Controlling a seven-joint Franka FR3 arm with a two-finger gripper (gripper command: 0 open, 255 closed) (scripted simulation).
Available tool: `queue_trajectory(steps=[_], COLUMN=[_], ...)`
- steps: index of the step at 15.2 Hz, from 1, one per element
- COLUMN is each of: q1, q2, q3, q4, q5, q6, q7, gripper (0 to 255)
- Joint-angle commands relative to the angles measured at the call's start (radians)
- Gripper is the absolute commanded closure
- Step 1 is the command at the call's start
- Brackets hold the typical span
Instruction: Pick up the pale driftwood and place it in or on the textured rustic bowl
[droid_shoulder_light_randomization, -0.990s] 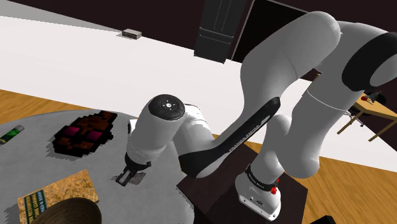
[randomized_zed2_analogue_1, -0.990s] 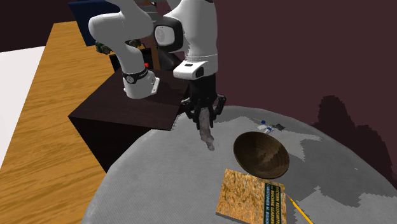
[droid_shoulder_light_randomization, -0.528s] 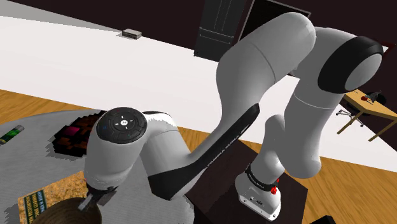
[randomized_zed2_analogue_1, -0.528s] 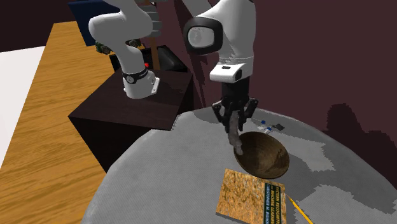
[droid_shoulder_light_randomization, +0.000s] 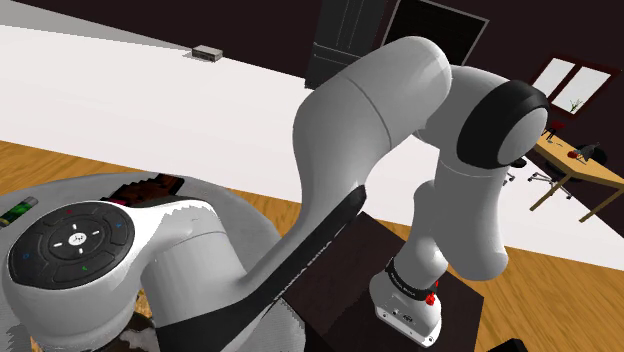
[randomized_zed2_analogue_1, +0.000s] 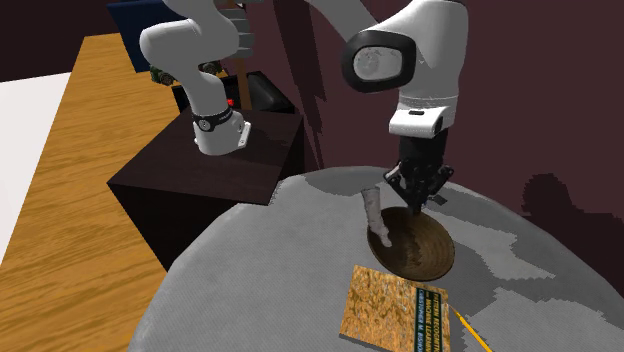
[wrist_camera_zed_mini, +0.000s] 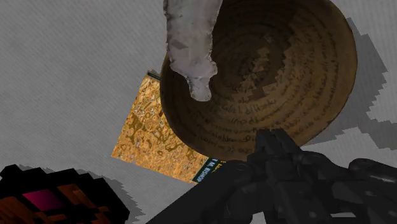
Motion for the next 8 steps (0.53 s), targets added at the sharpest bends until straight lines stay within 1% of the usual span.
queue_trajectory(steps=[1, 2, 8], q1=[0.0, 0.0, -0.061], q2=[0.0, 0.0, -0.012], q3=[0.0, 0.0, 0.038], q4=[0.0, 0.0, -0.104], q5=[0.0, 0.0, 0.135], q6=[0.0, 0.0, -0.066], q7=[0.0, 0.0, -0.041], gripper=[255, 0, 0])
